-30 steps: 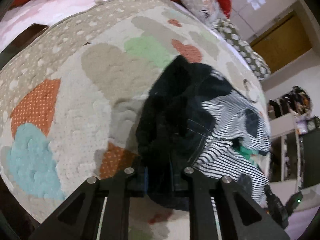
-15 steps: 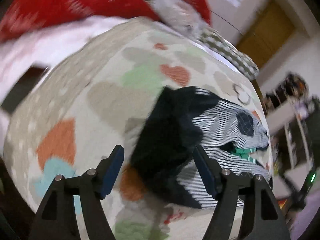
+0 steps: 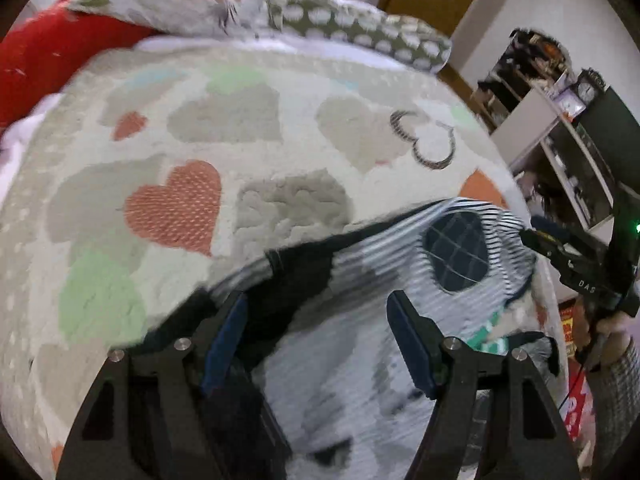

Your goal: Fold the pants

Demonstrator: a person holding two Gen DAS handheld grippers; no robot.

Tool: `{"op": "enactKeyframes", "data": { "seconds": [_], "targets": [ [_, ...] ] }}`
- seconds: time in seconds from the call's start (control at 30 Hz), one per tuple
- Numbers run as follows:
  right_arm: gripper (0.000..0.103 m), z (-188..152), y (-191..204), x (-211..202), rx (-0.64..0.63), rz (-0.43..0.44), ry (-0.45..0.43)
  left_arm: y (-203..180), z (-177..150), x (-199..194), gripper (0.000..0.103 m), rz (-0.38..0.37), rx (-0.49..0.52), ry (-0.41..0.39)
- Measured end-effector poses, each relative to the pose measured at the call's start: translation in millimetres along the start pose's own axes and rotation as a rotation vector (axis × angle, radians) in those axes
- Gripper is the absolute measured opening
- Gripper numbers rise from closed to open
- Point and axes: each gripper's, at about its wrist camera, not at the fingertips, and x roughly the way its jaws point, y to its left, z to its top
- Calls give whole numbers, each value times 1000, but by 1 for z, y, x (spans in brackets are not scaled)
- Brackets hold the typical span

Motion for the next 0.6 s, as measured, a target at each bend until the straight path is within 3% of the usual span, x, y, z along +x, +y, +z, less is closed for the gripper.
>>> {"op": "enactKeyframes", "data": {
  "seconds": [0.2,0.27,0.43,0.53,0.57,0.6],
  "targets": [
    [61,28,9,56,-138,8,77,15,19,40,73,-49,46,56],
    [61,32,11,68,-164,23,98,15,20,49,83,-71,75,79],
    [61,37,19,99,-213,56,157,-2,14,61,92,-29,176,89],
    [63,36,22,102,-211,61,142,-15,9,68,89,65,253,106],
    [62,35,23,102,-210,60,140,-19,8,68,79,101,270,101],
    [53,34,24,102,-217,62,138,-22,7,66,72,127,278,91]
  ]
}}
